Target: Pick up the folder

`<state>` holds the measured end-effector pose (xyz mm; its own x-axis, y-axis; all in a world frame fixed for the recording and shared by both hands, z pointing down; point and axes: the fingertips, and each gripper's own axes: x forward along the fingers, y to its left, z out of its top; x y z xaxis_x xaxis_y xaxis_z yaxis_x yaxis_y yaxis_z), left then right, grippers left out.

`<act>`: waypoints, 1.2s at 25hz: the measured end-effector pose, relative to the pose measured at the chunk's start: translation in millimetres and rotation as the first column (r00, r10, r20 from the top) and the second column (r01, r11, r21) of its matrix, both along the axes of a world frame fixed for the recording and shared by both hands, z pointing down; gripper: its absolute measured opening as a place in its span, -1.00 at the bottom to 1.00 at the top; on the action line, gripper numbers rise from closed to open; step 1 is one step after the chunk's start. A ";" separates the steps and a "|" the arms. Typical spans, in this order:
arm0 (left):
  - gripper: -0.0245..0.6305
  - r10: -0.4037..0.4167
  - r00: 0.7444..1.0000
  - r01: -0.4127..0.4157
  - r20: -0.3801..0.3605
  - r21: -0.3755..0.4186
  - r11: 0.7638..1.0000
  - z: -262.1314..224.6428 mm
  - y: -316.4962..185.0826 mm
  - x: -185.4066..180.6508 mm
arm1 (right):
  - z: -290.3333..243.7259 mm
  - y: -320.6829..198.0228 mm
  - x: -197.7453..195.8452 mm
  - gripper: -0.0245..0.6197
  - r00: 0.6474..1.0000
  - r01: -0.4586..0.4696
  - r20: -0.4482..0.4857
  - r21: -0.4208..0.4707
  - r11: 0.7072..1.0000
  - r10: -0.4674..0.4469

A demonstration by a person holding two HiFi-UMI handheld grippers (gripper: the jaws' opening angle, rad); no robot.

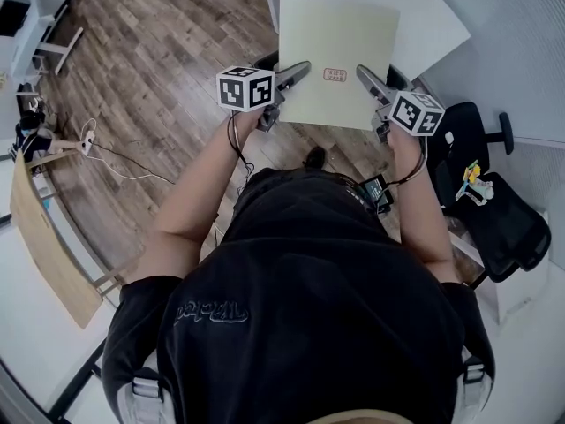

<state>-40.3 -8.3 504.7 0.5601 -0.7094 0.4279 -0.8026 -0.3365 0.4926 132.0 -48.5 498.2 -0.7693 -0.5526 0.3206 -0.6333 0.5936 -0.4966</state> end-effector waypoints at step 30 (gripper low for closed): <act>0.14 0.157 0.988 -0.157 -0.013 0.014 0.988 -20.3 137.6 -62.5 | -22.8 165.1 -57.3 0.18 0.984 -0.176 0.009 0.025 0.984 0.176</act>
<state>-102.9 129.2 484.4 0.6707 -0.6178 0.4104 -0.7323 -0.4639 0.4986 74.7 116.6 475.4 -0.6615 -0.6875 0.2997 -0.7257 0.4859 -0.4871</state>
